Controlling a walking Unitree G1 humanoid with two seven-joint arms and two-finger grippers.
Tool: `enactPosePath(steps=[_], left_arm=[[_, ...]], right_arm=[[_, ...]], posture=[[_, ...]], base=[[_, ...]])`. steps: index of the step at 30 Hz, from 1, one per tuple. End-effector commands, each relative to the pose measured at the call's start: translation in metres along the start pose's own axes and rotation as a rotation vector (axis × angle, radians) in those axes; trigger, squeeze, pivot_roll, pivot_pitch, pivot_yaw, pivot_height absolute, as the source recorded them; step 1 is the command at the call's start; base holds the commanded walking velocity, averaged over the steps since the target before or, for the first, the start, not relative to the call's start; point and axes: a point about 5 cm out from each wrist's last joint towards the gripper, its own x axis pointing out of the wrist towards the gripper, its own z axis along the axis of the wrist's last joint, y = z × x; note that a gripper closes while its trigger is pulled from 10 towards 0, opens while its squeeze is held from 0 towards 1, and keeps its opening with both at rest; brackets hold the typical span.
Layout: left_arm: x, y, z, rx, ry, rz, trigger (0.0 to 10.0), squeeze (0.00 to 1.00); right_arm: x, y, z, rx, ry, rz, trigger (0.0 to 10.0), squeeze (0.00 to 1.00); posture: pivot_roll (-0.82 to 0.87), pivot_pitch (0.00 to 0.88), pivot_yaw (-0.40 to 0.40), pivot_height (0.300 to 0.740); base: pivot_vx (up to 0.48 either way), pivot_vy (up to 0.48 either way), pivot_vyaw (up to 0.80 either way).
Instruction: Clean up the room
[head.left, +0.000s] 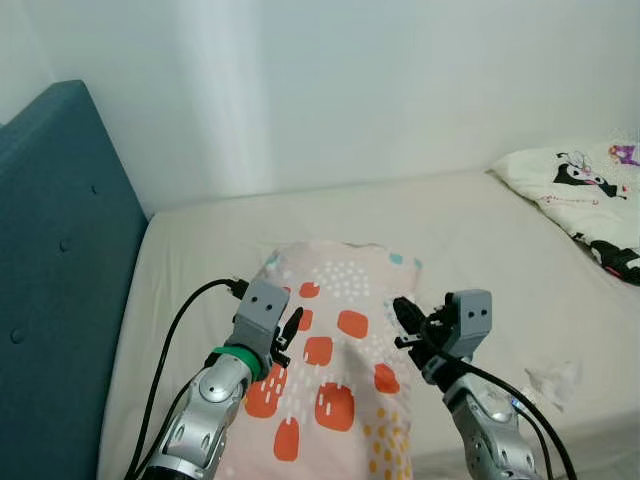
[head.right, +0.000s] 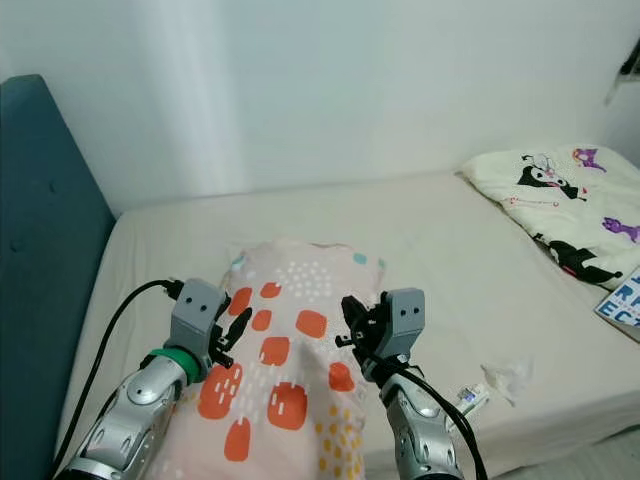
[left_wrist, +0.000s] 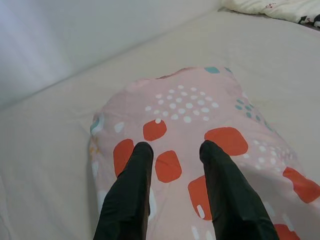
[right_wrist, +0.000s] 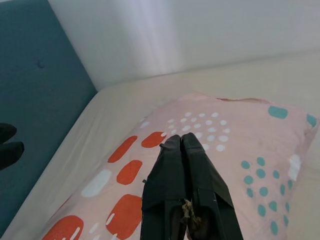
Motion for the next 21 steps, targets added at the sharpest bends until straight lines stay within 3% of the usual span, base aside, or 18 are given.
enactPosePath(steps=[1, 8, 13, 15, 17, 18, 21], left_arm=[[-0.003, 0.004, -0.011, 0.003, 0.051, 0.020, 10.0, 0.00], [-0.003, 0.006, -0.017, 0.004, 0.072, 0.034, 10.0, 0.00], [-0.004, 0.010, -0.033, -0.007, 0.129, 0.063, 10.0, 0.00], [-0.007, 0.018, -0.046, -0.007, 0.177, 0.096, 10.0, 0.00], [-0.007, 0.018, -0.046, -0.007, 0.177, 0.096, 10.0, 0.00], [-0.010, 0.026, -0.054, -0.013, 0.210, 0.133, 10.0, 0.00], [-0.011, 0.030, -0.056, -0.016, 0.214, 0.150, 10.0, 0.00]], right_arm=[[-0.001, 0.002, -0.001, 0.018, 0.002, 0.006, 10.0, 0.00], [-0.001, 0.002, -0.003, 0.004, 0.018, -0.009, 10.0, 0.00], [-0.004, -0.002, -0.008, -0.009, 0.044, -0.054, 10.0, 0.00], [-0.007, -0.009, -0.013, -0.058, 0.074, -0.124, 10.0, 0.00], [-0.007, -0.009, -0.013, -0.058, 0.074, -0.124, 10.0, 0.00], [-0.010, -0.015, -0.015, -0.087, 0.085, -0.167, 10.0, 0.00], [-0.012, -0.017, -0.015, -0.086, 0.087, -0.173, 10.0, 0.00]], posture=[[-0.13, 0.031, 0.082, 0.740], [-0.13, 0.034, 0.081, 0.740], [-0.14, 0.040, 0.080, 0.740], [-0.14, 0.047, 0.079, 0.740], [-0.14, 0.047, 0.079, 0.740], [-0.14, 0.053, 0.075, 0.730], [-0.14, 0.055, 0.074, 0.715]], base=[[0.000, 0.000, 0.00], [0.000, 0.000, 0.00], [0.000, 0.000, 0.00], [0.000, 0.000, 0.00], [0.000, 0.000, 0.00], [0.000, 0.000, 0.00], [0.000, 0.000, 0.00]])
